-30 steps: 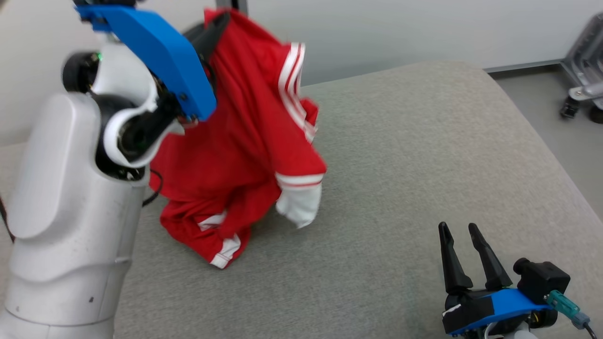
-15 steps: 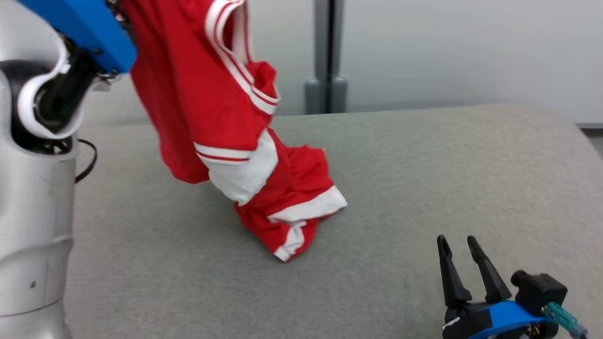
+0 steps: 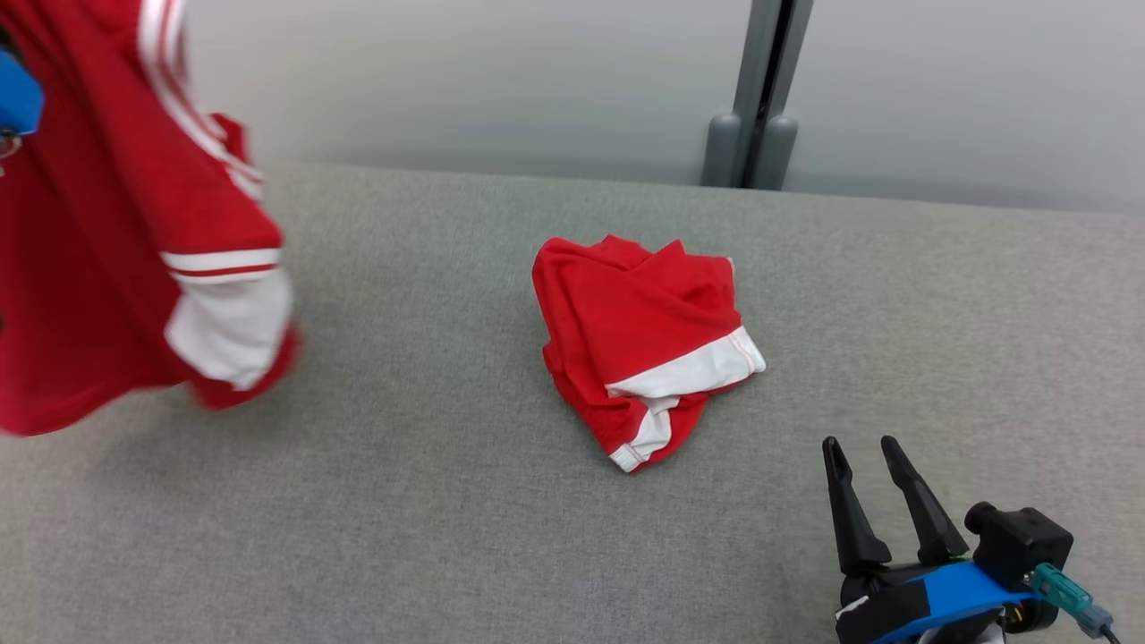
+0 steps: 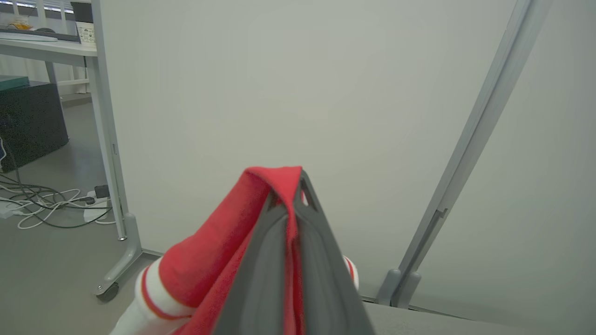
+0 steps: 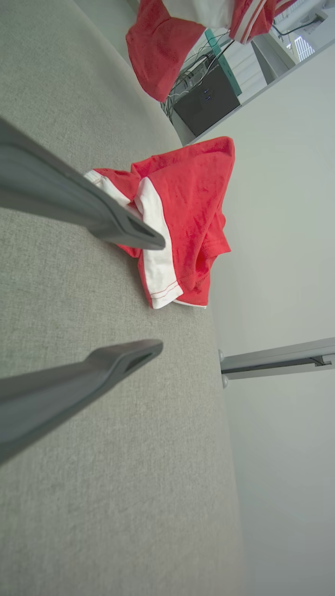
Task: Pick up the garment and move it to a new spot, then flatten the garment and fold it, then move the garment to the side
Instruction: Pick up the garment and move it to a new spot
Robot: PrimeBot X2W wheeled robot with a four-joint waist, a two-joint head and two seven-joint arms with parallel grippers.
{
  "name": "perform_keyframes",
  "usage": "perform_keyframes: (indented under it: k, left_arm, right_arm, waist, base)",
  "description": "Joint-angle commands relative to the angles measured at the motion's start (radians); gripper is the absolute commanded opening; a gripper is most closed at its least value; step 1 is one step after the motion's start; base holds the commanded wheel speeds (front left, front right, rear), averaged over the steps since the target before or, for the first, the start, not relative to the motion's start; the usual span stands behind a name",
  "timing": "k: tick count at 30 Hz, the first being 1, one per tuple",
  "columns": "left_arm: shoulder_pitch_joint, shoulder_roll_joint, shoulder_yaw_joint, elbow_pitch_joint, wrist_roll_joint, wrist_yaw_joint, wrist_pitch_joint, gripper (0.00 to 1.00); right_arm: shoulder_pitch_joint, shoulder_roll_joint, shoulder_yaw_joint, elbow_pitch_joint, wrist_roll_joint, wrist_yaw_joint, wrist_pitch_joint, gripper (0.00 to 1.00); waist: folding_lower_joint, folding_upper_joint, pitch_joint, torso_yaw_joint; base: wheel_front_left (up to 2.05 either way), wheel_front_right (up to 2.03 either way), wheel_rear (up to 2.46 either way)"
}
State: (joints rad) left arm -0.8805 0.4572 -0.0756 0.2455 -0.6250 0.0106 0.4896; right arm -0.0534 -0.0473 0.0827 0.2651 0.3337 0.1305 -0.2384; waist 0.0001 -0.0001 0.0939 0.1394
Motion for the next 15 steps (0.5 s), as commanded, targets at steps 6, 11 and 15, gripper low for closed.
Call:
perform_keyframes:
  k: [6, 11, 15]
  left_arm:
    - [0.065, 0.001, 0.044, 0.038, -0.031, 0.007, -0.044, 0.0]
    - [0.134, 0.005, 0.076, 0.094, -0.029, 0.02, -0.11, 0.0]
    - [0.182, -0.009, 0.095, 0.168, -0.037, 0.041, -0.148, 0.0]
  right_arm:
    - [-0.024, -0.006, -0.001, -0.031, -0.028, 0.0, 0.016, 1.0]
    - [-0.048, -0.006, -0.014, -0.07, -0.052, 0.0, 0.045, 1.0]
    - [-0.062, -0.006, -0.019, -0.1, -0.072, 0.0, 0.07, 1.0]
  waist:
    - [-0.0001, 0.0001, 0.074, 0.022]
    - [-0.0001, 0.0001, 0.136, 0.005]
    - [-0.0001, 0.0001, 0.175, -0.015]
  base:
    - [0.0, 0.0, 0.0]
    - [0.0, 0.0, 0.0]
    - [0.0, 0.0, 0.0]
